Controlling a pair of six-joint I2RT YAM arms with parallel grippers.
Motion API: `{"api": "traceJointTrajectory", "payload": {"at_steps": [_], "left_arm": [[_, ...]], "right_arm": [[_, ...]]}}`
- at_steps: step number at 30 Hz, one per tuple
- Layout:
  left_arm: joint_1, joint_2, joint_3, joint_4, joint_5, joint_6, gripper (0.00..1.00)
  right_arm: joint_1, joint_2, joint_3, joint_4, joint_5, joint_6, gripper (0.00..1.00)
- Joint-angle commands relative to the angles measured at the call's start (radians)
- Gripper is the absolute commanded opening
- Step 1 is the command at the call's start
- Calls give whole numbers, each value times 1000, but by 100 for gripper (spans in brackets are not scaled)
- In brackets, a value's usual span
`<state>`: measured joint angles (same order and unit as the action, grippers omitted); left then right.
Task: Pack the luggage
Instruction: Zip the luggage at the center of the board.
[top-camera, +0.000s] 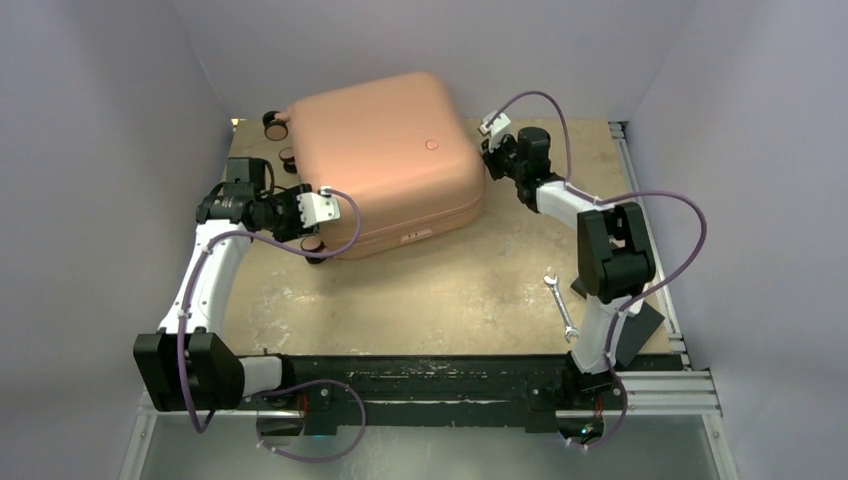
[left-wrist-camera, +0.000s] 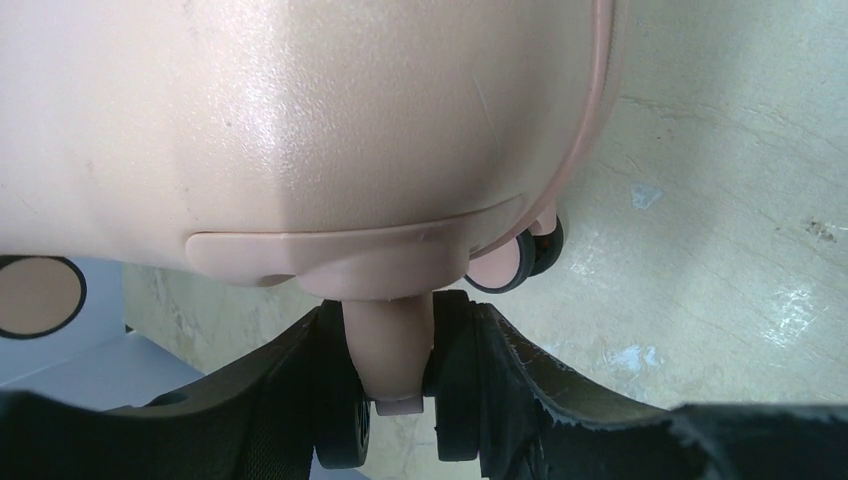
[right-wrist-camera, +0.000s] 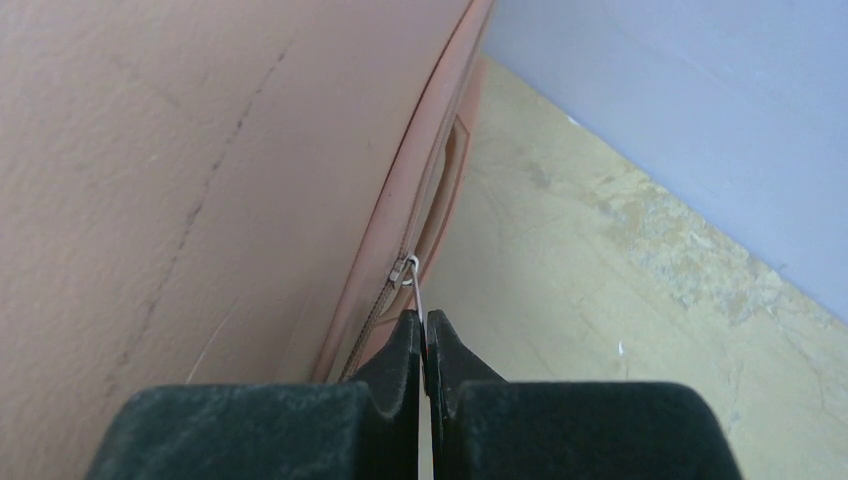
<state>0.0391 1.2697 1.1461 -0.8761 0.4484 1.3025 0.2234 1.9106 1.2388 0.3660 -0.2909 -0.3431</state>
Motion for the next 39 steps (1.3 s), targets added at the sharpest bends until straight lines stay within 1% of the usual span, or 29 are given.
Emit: {"api": "traceJointTrajectory", "payload": {"at_steps": [1, 6, 8, 10, 12, 13, 14, 15, 16, 17, 19, 20, 22, 25, 26, 27, 29, 30, 32, 34, 35, 36, 37, 39], "left_arm": [[46, -43, 6, -190, -96, 43, 0], [50, -59, 9, -210, -82, 50, 0], [50, -66, 9, -212, -82, 48, 0], [50, -74, 5, -200, -87, 39, 0], [51, -78, 3, -155, -116, -3, 0], [52, -77, 6, -118, -142, -55, 4], [52, -76, 12, -79, -173, -93, 16], [53, -75, 23, -47, -204, -126, 31], [55, -75, 36, -20, -234, -157, 49], [58, -75, 52, 3, -256, -183, 64], [61, -76, 111, 12, -261, -224, 80], [61, -73, 156, -12, -247, -230, 88], [61, -64, 260, -74, -188, -238, 94], [60, -21, 457, -236, -60, -199, 99], [59, -6, 537, -255, -16, -211, 99], [60, 11, 579, -231, 18, -252, 99], [60, 41, 624, -62, 68, -397, 99], [59, 53, 614, 84, 69, -496, 99], [56, 113, 599, 357, 6, -715, 99], [33, 205, 616, 569, -122, -876, 99], [10, 258, 637, 638, -196, -910, 99], [-23, 314, 665, 688, -324, -912, 99], [-81, 371, 694, 721, -418, -891, 99], [-173, 488, 747, 769, -556, -785, 99]], "right_arm": [[-26, 97, 221, -37, 192, -4, 0], [-22, 243, 428, -121, 192, 27, 0], [-23, 266, 465, -130, 92, 59, 0], [-23, 259, 452, -106, -19, 66, 0], [-15, 237, 417, -90, -122, 45, 0], [-6, 221, 395, -90, -164, 38, 0], [6, 203, 365, -86, -192, 23, 0], [20, 182, 333, -74, -212, 7, 0], [33, 162, 298, -67, -228, -4, 0], [48, 139, 266, -56, -235, -9, 0], [73, 96, 206, -44, -252, -10, 0], [84, 73, 174, -29, -262, -7, 0], [106, 31, 110, 0, -268, 3, 0], [132, -18, 33, 40, -278, 20, 0], [140, -34, 12, 46, -284, 25, 0], [147, -44, -6, 56, -288, 32, 0], [161, -64, -41, 78, -292, 48, 0], [167, -73, -57, 90, -292, 55, 0], [182, -88, -82, 104, -292, 64, 0], [197, -102, -112, 116, -292, 74, 0], [206, -108, -126, 123, -291, 80, 0], [214, -113, -139, 130, -292, 84, 0], [224, -117, -152, 135, -294, 89, 0], [247, -121, -169, 129, -302, 90, 0]]}}
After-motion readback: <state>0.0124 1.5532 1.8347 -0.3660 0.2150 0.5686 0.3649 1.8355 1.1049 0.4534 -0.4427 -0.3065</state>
